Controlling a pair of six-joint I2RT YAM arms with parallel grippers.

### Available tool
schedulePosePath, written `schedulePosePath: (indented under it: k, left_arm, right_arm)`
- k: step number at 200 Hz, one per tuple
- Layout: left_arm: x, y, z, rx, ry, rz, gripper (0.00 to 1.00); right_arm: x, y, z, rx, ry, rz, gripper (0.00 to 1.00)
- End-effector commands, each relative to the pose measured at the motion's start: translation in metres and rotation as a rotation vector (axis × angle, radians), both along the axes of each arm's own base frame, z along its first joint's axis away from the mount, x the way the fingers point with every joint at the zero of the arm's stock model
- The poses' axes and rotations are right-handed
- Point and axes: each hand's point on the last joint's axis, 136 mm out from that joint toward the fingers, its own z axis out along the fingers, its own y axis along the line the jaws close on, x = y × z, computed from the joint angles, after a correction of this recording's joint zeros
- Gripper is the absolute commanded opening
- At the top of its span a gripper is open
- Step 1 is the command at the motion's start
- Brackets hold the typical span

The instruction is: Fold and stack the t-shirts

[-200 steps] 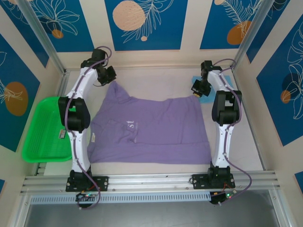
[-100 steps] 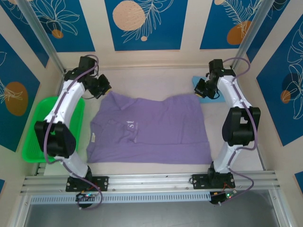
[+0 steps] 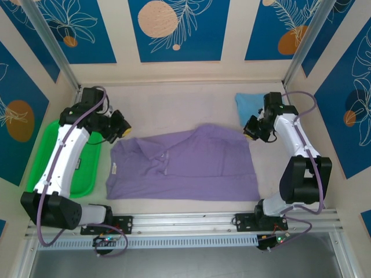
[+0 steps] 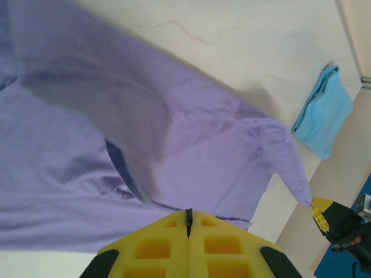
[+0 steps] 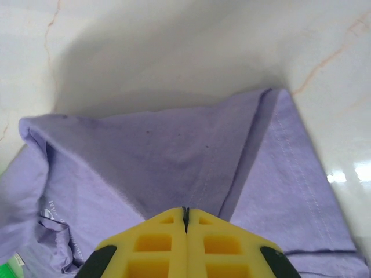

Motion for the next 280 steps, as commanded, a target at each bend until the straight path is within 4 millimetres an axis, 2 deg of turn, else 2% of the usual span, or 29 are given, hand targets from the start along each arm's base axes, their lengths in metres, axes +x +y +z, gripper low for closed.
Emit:
schedulePosePath:
  k: [1,23,43,66,85,98,126,170,186,211,259,280]
  left_arm:
    - [-0.019,0.008,-0.011,0.0,0.072,0.015,0.0]
    - [-0.022,0.016,-0.007,0.025,0.06,0.027,0.0]
    - [-0.021,0.02,-0.002,0.044,0.042,0.034,0.0]
    - [-0.027,0.023,-0.012,0.068,0.061,0.027,0.0]
    - [-0.041,0.022,-0.037,0.097,0.106,0.0,0.0]
    - [-0.053,0.017,-0.06,0.111,0.147,-0.032,0.23]
    - [-0.072,0.013,-0.109,0.13,0.212,-0.061,0.38]
    - [-0.09,0.003,-0.168,0.128,0.296,-0.107,0.49]
    - [-0.091,0.005,-0.183,0.142,0.306,-0.103,0.5]
    - [-0.078,0.013,-0.193,0.209,0.264,-0.107,0.47]
    - [-0.068,0.011,-0.22,0.216,0.279,-0.129,0.3]
    - [-0.068,0.012,-0.223,0.222,0.288,-0.129,0.28]
  right_arm:
    - [-0.013,-0.016,-0.003,-0.021,0.015,-0.055,0.0]
    - [-0.018,-0.026,-0.002,-0.009,-0.002,-0.099,0.0]
    - [-0.019,-0.028,-0.002,0.004,-0.01,-0.112,0.0]
    - [-0.021,-0.024,-0.002,0.03,-0.019,-0.12,0.0]
    - [-0.023,-0.022,-0.006,0.042,-0.028,-0.122,0.0]
    - [-0.023,-0.021,-0.006,0.052,-0.028,-0.123,0.0]
    - [-0.02,-0.017,-0.005,0.068,-0.038,-0.117,0.0]
    - [-0.019,-0.011,-0.008,0.075,-0.03,-0.103,0.0]
    - [-0.019,-0.01,-0.009,0.076,-0.029,-0.099,0.0]
    - [-0.019,-0.005,-0.013,0.081,-0.019,-0.088,0.0]
    - [-0.019,-0.002,-0.016,0.083,-0.014,-0.079,0.0]
    - [-0.019,-0.002,-0.016,0.083,-0.012,-0.079,0.0]
